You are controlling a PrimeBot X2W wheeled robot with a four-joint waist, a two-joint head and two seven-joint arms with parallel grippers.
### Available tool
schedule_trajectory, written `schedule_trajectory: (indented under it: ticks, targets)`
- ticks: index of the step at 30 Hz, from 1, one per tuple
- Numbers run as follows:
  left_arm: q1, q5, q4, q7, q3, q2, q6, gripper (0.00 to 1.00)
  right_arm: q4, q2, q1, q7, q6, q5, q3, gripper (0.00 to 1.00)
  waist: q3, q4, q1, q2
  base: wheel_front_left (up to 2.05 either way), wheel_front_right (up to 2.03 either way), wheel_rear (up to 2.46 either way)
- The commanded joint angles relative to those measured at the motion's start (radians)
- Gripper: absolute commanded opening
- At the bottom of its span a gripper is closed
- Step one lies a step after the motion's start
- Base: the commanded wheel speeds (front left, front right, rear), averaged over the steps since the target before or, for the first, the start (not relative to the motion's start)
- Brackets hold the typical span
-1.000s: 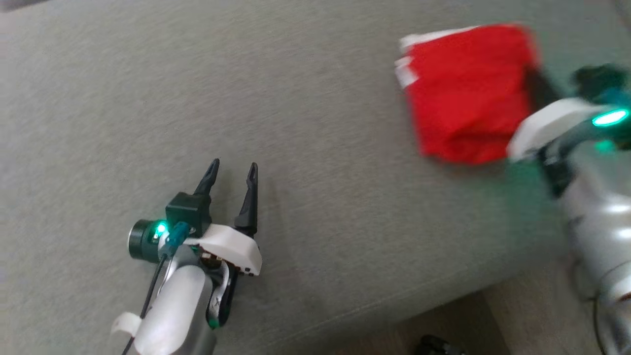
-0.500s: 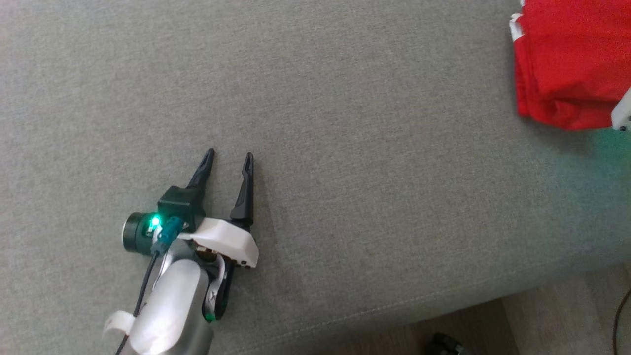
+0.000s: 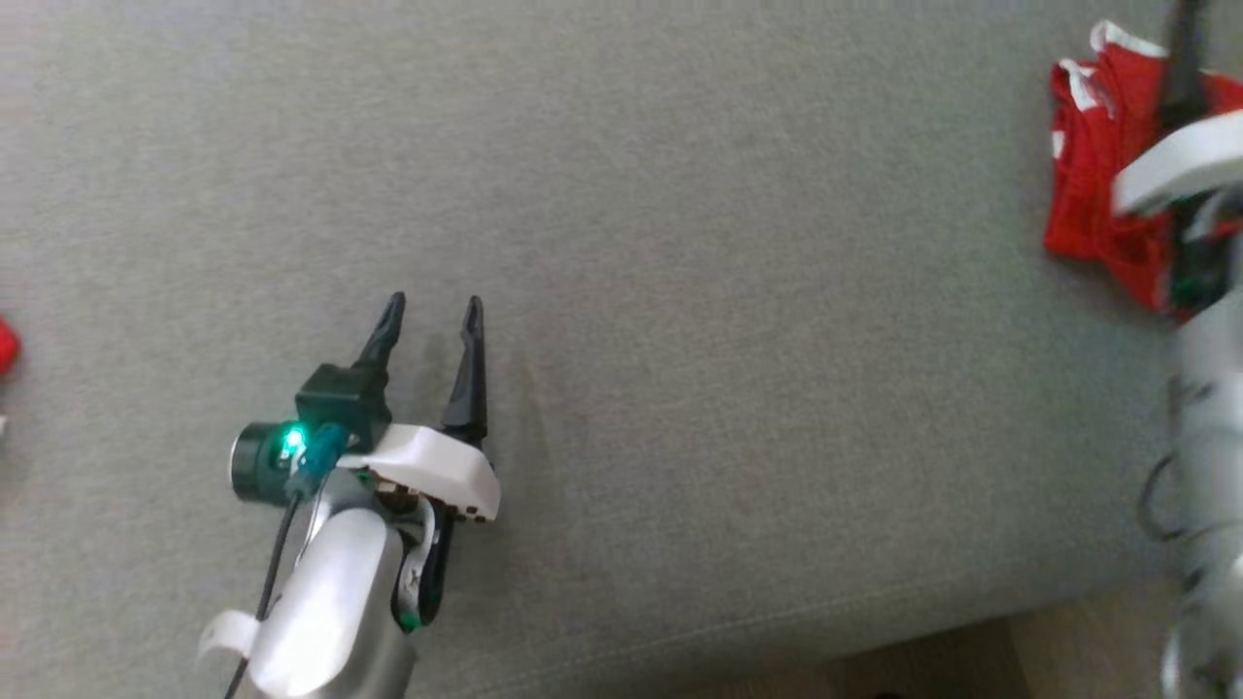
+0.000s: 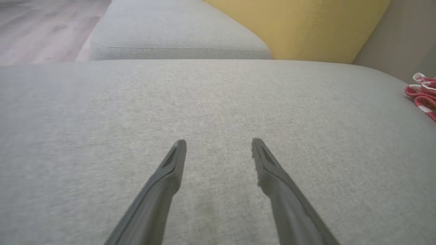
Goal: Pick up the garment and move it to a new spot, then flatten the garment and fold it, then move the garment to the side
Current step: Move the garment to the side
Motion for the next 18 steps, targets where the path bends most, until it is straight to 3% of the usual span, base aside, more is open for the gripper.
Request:
schedule_trajectory:
  ticks: [1, 9, 18]
  targets:
    - [0.006, -0.008, -0.028, -0.005, 0.043, 0.008, 0.015, 1.0, -0.071, 0.029, 0.038, -0.009, 0.007, 0.008, 0.028, 1.0, -0.038, 0.038, 0.0, 0.0, 0.0, 0.0, 0.0]
    - [0.054, -0.027, -0.035, -0.005, 0.061, 0.008, 0.053, 1.0, -0.182, 0.148, 0.252, -0.009, 0.007, 0.068, 0.082, 1.0, -0.11, 0.137, 0.0, 0.0, 0.0, 0.0, 0.0]
    - [0.113, -0.025, -0.035, -0.005, 0.09, 0.008, 0.073, 1.0, -0.199, 0.194, 0.429, -0.009, 0.007, 0.097, 0.12, 1.0, -0.177, 0.191, 0.0, 0.0, 0.0, 0.0, 0.0]
